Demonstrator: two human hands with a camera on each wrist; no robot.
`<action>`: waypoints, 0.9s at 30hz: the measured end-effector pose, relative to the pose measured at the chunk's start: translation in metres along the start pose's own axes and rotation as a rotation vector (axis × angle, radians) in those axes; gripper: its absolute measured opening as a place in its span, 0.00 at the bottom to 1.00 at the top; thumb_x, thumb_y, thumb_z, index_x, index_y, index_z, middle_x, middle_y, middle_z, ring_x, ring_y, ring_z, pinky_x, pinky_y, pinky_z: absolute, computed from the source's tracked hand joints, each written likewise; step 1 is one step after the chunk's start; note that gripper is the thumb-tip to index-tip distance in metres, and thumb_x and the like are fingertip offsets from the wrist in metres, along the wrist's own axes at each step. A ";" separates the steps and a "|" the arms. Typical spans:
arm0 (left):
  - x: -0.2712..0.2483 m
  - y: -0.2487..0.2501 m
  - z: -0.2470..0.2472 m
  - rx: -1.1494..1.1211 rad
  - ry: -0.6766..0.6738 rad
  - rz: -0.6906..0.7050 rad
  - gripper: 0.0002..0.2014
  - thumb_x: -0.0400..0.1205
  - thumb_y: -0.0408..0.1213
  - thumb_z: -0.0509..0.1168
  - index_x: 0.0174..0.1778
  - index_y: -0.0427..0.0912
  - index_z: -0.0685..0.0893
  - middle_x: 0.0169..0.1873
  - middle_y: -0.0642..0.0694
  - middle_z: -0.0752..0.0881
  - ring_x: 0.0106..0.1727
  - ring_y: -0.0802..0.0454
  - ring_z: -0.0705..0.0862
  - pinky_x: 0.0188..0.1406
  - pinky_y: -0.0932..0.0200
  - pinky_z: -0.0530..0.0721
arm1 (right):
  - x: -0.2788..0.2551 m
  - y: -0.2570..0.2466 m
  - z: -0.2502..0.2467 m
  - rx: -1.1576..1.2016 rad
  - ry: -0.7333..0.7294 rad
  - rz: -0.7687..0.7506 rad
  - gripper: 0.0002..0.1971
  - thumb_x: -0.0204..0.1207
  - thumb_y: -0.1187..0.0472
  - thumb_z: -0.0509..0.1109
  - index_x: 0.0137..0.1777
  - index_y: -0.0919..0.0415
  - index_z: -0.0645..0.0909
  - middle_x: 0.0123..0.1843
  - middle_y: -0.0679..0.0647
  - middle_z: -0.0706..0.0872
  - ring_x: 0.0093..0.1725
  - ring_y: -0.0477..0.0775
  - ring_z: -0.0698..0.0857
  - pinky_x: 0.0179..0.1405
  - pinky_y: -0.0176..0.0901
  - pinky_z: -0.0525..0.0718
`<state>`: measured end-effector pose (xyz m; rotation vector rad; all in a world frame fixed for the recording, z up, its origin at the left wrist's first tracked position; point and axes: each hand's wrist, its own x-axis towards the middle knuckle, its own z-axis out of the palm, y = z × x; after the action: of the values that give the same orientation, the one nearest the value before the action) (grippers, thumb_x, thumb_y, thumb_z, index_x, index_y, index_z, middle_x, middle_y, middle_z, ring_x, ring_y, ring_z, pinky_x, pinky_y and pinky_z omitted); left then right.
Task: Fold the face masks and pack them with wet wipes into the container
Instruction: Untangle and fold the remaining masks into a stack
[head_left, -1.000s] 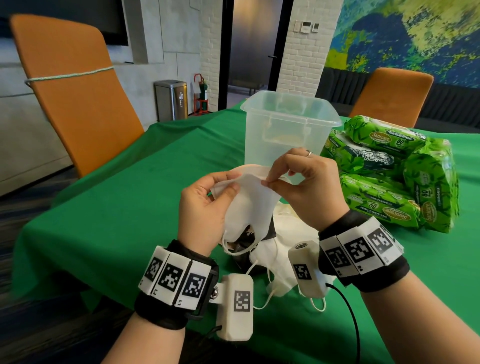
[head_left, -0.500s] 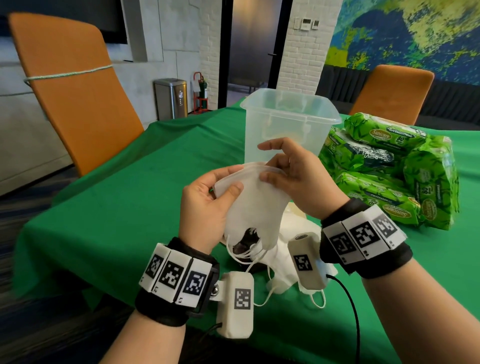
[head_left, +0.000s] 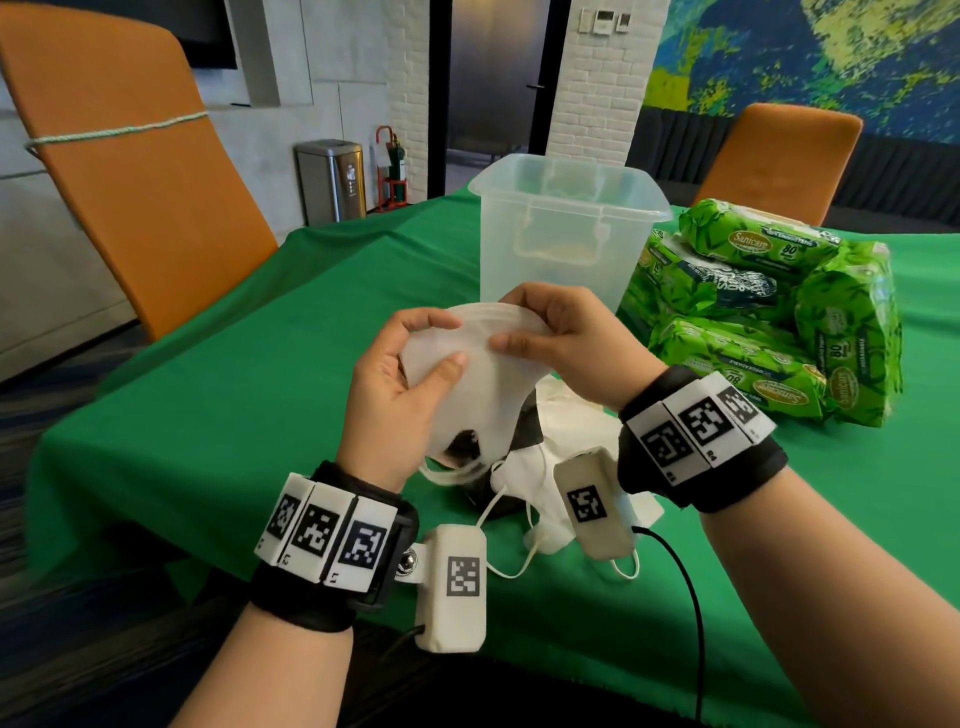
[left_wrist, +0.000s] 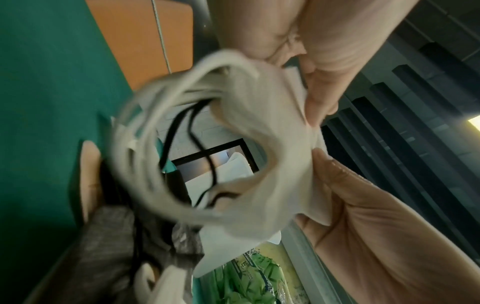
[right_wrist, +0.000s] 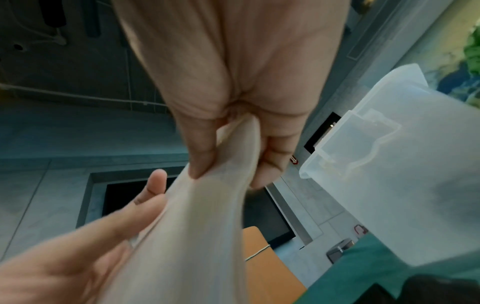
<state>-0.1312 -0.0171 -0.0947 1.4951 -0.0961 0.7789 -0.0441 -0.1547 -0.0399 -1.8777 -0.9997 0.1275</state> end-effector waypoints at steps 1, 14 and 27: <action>-0.001 0.000 -0.001 0.019 -0.021 -0.002 0.15 0.72 0.31 0.70 0.39 0.62 0.85 0.42 0.60 0.87 0.48 0.58 0.84 0.53 0.58 0.83 | 0.001 -0.001 0.000 0.046 0.012 0.002 0.06 0.72 0.69 0.72 0.41 0.59 0.79 0.35 0.50 0.83 0.33 0.40 0.81 0.36 0.34 0.80; 0.004 -0.006 -0.038 0.107 0.211 -0.109 0.18 0.78 0.22 0.66 0.44 0.55 0.87 0.40 0.72 0.87 0.53 0.66 0.84 0.69 0.55 0.77 | 0.056 0.028 -0.007 -0.287 0.154 0.222 0.03 0.72 0.64 0.74 0.41 0.59 0.82 0.40 0.58 0.88 0.32 0.51 0.84 0.31 0.33 0.79; 0.010 -0.015 -0.047 0.146 0.228 -0.136 0.18 0.78 0.23 0.66 0.44 0.56 0.86 0.46 0.65 0.85 0.48 0.78 0.81 0.60 0.77 0.75 | 0.081 0.078 0.036 -0.927 -0.451 0.572 0.20 0.82 0.52 0.57 0.63 0.68 0.77 0.61 0.62 0.83 0.55 0.62 0.81 0.60 0.48 0.78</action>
<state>-0.1346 0.0309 -0.1082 1.5217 0.2358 0.8547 0.0371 -0.0890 -0.0949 -3.0621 -0.8333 0.5103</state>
